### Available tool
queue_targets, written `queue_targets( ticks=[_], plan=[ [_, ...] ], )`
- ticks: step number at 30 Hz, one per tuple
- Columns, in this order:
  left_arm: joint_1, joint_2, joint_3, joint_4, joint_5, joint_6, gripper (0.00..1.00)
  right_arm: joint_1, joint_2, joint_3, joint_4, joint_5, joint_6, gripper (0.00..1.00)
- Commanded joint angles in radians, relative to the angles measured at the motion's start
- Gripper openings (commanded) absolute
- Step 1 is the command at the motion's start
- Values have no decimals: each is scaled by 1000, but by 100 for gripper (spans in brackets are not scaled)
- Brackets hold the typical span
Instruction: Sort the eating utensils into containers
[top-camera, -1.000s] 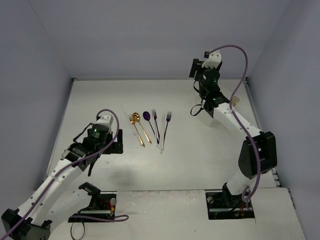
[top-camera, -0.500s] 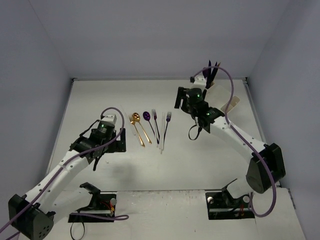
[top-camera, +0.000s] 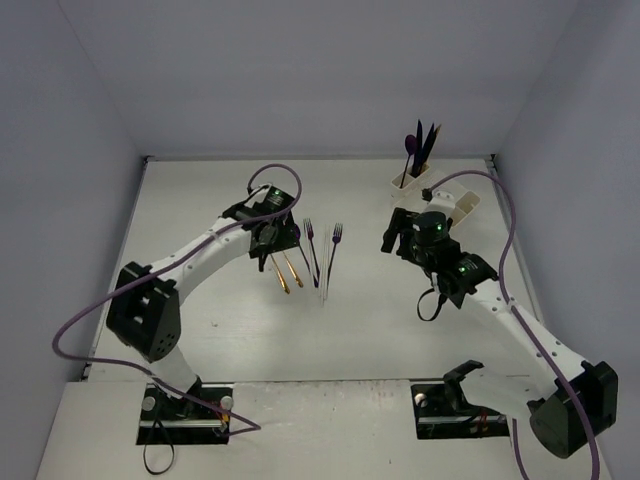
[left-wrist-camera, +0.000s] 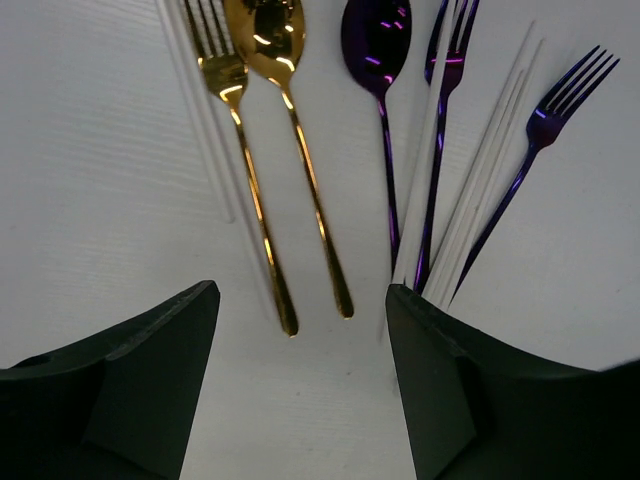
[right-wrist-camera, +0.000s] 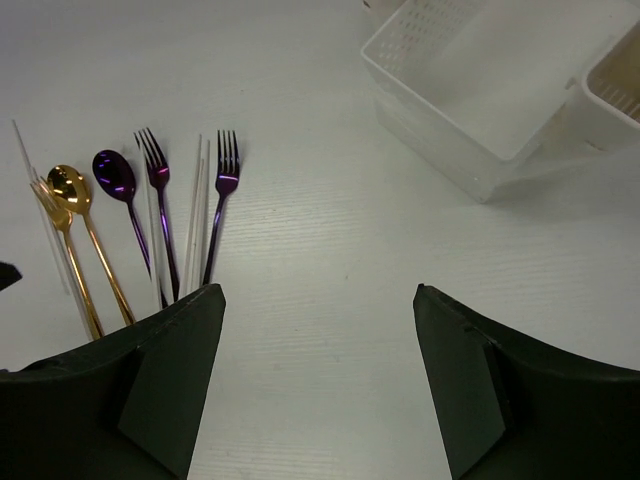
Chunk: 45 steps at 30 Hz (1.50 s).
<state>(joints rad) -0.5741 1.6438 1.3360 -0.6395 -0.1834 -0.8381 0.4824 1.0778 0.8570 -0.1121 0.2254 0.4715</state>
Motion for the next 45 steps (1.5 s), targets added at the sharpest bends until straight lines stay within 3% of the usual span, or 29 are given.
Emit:
queue_targets(
  ticks=[1, 8, 15, 32, 37, 40, 42, 45],
  plan=[
    [-37, 131, 149, -28, -87, -111, 59, -57, -81, -43, -48, -88, 0, 74],
    [-38, 303, 276, -68, -128, -150, 48, -106, -195, -105, -94, -165, 1, 74],
    [-31, 362, 315, -112, -173, -177, 48, -110, -245, -150, -110, -216, 9, 74],
    [2, 488, 363, -114, -137, -191, 42, -113, -248, -168, -123, -262, -36, 74],
    [7, 502, 361, -114, -137, -192, 26, -111, -240, -164, -124, -265, -39, 75],
    [8, 494, 356, -112, -134, -187, 7, -111, -239, -159, -124, -262, -45, 75],
    [8, 476, 360, -112, -140, -168, 0, -111, -234, -152, -124, -262, -49, 75],
    [1, 418, 373, -112, -175, -128, 0, -112, -221, -132, -124, -266, -56, 75]
  ],
)
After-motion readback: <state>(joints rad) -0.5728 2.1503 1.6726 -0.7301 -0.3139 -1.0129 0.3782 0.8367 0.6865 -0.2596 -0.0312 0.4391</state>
